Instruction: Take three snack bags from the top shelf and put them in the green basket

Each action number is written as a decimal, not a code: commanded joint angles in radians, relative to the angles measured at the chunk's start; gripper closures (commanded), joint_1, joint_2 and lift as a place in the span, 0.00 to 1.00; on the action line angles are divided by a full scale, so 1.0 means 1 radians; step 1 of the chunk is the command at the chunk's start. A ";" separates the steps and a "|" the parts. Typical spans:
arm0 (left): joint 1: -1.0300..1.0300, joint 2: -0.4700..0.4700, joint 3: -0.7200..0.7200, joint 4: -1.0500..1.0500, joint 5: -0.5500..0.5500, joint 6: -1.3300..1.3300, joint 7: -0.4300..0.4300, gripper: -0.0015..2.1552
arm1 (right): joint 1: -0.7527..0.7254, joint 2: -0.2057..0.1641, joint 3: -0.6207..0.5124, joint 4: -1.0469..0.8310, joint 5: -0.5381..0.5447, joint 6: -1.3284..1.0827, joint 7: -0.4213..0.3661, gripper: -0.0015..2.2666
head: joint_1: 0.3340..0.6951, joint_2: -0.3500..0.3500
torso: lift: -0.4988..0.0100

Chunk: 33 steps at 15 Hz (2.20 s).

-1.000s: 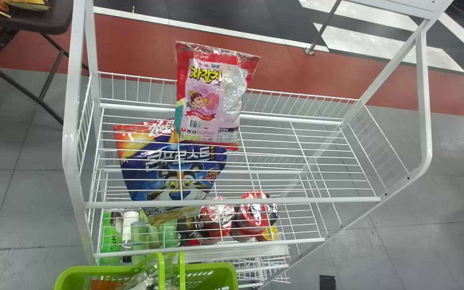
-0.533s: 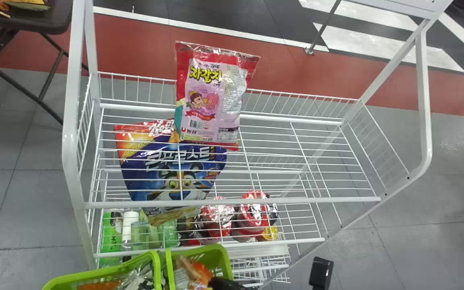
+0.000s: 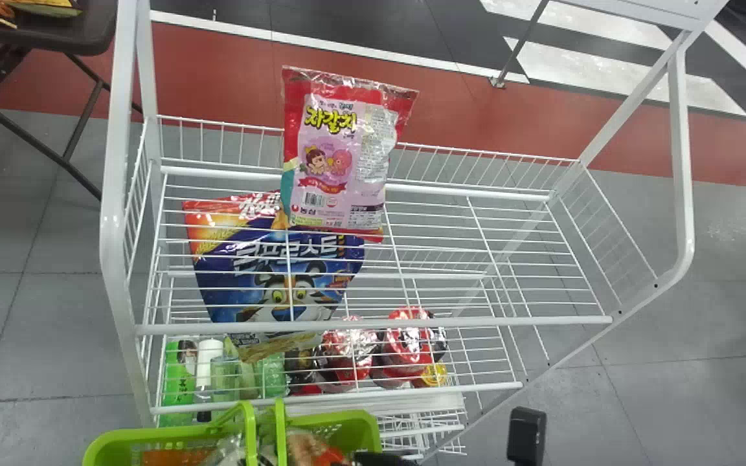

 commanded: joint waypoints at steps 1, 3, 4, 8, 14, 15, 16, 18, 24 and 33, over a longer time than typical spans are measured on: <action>0.000 -0.001 0.001 -0.002 0.000 0.000 0.000 0.99 | 0.026 0.017 -0.016 -0.054 -0.009 -0.144 -0.003 0.03 | 1.00 0.00 | 0.89; 0.000 -0.003 -0.001 -0.002 0.000 0.000 0.005 0.99 | 0.046 0.036 -0.027 -0.100 -0.009 -0.312 -0.029 0.03 | 1.00 0.00 | 0.89; 0.000 -0.003 -0.001 -0.002 0.000 -0.006 0.008 0.99 | 0.057 0.038 -0.029 -0.127 -0.007 -0.392 -0.067 0.03 | 1.00 0.00 | 0.89; -0.002 -0.006 -0.004 0.003 -0.002 -0.015 0.018 0.99 | 0.089 0.038 0.001 -0.253 0.017 -0.487 -0.259 0.03 | 1.00 0.00 | 0.89; -0.005 -0.001 0.013 0.014 -0.002 -0.037 0.001 0.99 | 0.120 0.031 0.255 -0.253 0.263 -0.674 -0.577 0.03 | 1.00 0.00 | 0.89; -0.005 -0.001 0.015 0.014 -0.002 -0.037 0.001 0.99 | 0.115 0.025 0.258 -0.241 0.263 -0.678 -0.577 0.03 | 1.00 0.00 | 0.89; -0.003 0.000 0.016 0.014 -0.002 -0.037 0.000 0.99 | 0.114 0.024 0.258 -0.236 0.263 -0.681 -0.575 0.03 | 1.00 0.00 | 0.89; -0.003 0.000 0.024 0.014 0.000 -0.037 -0.006 0.99 | 0.114 0.024 0.257 -0.239 0.261 -0.681 -0.575 0.03 | 1.00 0.00 | 0.89; 0.000 0.002 0.027 0.012 0.000 -0.037 -0.009 0.99 | 0.114 0.019 0.257 -0.239 0.260 -0.681 -0.574 0.03 | 1.00 0.00 | 0.89; 0.009 0.000 0.033 0.006 0.000 -0.037 -0.018 0.99 | 0.115 0.017 0.255 -0.242 0.254 -0.678 -0.574 0.03 | 1.00 0.00 | 0.89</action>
